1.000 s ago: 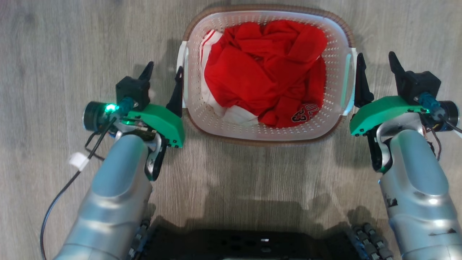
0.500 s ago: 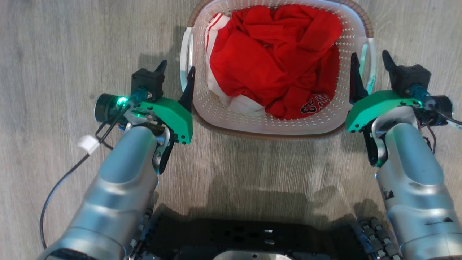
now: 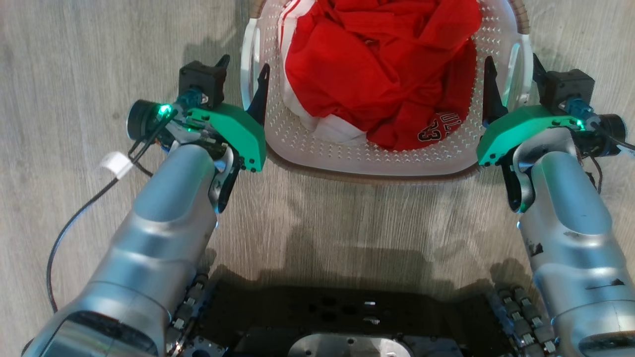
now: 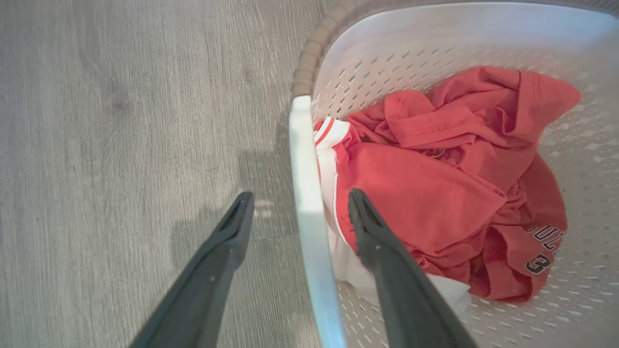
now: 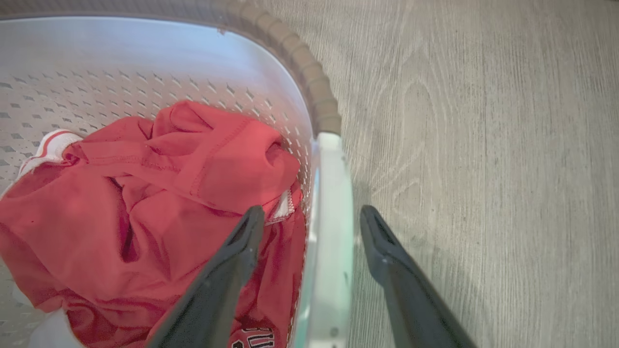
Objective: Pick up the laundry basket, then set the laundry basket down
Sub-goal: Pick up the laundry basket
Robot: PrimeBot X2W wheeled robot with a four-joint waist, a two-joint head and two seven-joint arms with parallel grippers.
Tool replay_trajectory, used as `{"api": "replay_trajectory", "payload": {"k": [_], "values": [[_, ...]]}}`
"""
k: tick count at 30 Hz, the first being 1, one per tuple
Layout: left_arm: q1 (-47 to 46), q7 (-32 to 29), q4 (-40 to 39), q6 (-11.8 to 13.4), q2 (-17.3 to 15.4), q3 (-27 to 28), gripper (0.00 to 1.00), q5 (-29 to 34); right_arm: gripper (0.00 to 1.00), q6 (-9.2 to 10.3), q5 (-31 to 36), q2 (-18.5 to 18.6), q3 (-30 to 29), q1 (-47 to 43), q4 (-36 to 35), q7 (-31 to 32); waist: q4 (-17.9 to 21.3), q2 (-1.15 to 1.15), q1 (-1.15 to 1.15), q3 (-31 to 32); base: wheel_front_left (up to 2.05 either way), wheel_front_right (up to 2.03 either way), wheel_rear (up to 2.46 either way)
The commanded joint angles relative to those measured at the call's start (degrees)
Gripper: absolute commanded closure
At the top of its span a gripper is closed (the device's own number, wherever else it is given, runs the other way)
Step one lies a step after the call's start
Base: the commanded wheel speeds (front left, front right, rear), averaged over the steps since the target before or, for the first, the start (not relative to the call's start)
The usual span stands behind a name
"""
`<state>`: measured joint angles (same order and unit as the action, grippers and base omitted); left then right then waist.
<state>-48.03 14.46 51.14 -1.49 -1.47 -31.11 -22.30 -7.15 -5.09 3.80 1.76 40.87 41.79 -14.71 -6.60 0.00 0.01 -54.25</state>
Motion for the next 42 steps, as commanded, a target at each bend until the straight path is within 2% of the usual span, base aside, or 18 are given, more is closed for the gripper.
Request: {"api": "replay_trajectory", "payload": {"k": [1, 9, 12, 13, 14, 16, 17, 18, 19, 20, 21, 32, 42], "values": [[0.46, 0.54, -0.11, 0.37, -1.41, 0.58, 0.00, -0.47, 0.00, -0.34, 0.25, -0.92, 1.29, -1.66, -0.43, -0.29, 0.00, 0.00, -0.01, -0.45, 0.00, 0.00, 0.00], [-1.15, 0.54, 1.38, 0.82, -1.41, -0.82, 0.00, -1.83, 0.00, -0.34, -0.40, -0.92, 2.15, -0.80, 1.07, -0.29, -0.08, 0.00, -0.01, -1.19, 0.00, 0.00, 0.00], [-1.42, 0.54, 1.61, 0.91, -1.41, -1.40, 0.00, -2.28, 0.24, -0.34, -0.89, -0.92, 2.71, -0.27, 1.71, -0.29, -0.12, 0.00, -0.01, -1.34, 0.00, 0.00, 0.00], [-1.51, 0.54, 1.66, 0.95, -1.41, -1.59, 0.03, -2.38, 0.40, -0.34, -1.05, -0.92, 2.92, -0.08, 2.01, -0.29, -0.14, 0.00, -0.01, -1.38, 0.00, 0.00, 0.00], [-1.59, 0.54, 1.69, 0.98, -1.41, -1.76, 0.18, -2.48, 0.51, -0.34, -1.19, -0.92, 3.12, 0.10, 2.40, -0.29, -0.16, 0.00, -0.01, -1.41, 0.00, 0.00, 0.00], [-1.66, 0.54, 1.71, 1.02, -1.41, -2.04, 0.51, -2.71, 0.57, -0.34, -1.34, -0.92, 3.37, 0.47, 3.59, -0.29, -0.19, 0.00, -0.01, -1.41, 0.00, 0.00, 0.00], [-1.67, 0.54, 1.70, 1.02, -1.41, -2.20, 0.58, -2.84, 0.61, -0.34, -1.35, -0.92, 3.38, 0.71, 4.29, -0.29, -0.21, 0.00, -0.01, -1.40, 0.00, 0.00, 0.00], [-1.67, 0.54, 1.68, 1.05, -1.41, -2.38, 0.69, -2.98, 0.67, -0.34, -1.39, -0.92, 3.41, 0.96, 4.81, -0.29, -0.22, 0.00, -0.01, -1.39, 0.00, 0.00, 0.00], [-1.66, 0.54, 1.56, 1.03, -1.41, -2.85, 1.00, -3.32, 0.81, -0.34, -1.50, -0.92, 3.41, 1.36, 5.55, -0.29, -0.29, 0.00, -0.01, -1.35, 0.00, 0.00, 0.00], [-1.65, 0.54, 1.46, 1.02, -1.41, -3.09, 1.00, -3.48, 0.96, -0.34, -1.57, -0.92, 3.41, 1.52, 5.82, -0.29, -0.33, 0.00, -0.01, -1.32, 0.00, 0.00, 0.00], [-1.62, 0.54, 1.37, 1.02, -1.41, -3.33, 1.00, -3.68, 1.00, -0.34, -1.64, -0.92, 3.42, 1.65, 6.05, -0.29, -0.38, 0.00, -0.01, -1.27, 0.00, 0.00, 0.00], [-1.03, 0.54, 1.41, 1.34, -1.41, -5.02, 1.00, -5.27, 1.00, -0.34, -2.75, -0.92, 4.01, 2.21, 8.58, -0.29, -0.44, 0.00, -0.01, 0.30, 0.00, 0.00, 0.00], [1.38, 0.54, 3.01, 1.46, -1.41, -6.51, 1.00, -6.75, 1.00, -0.34, -5.32, -0.92, 6.05, 1.26, 12.08, -0.29, 0.21, 0.00, -0.01, 4.46, 0.00, 0.00, 0.00]]}}
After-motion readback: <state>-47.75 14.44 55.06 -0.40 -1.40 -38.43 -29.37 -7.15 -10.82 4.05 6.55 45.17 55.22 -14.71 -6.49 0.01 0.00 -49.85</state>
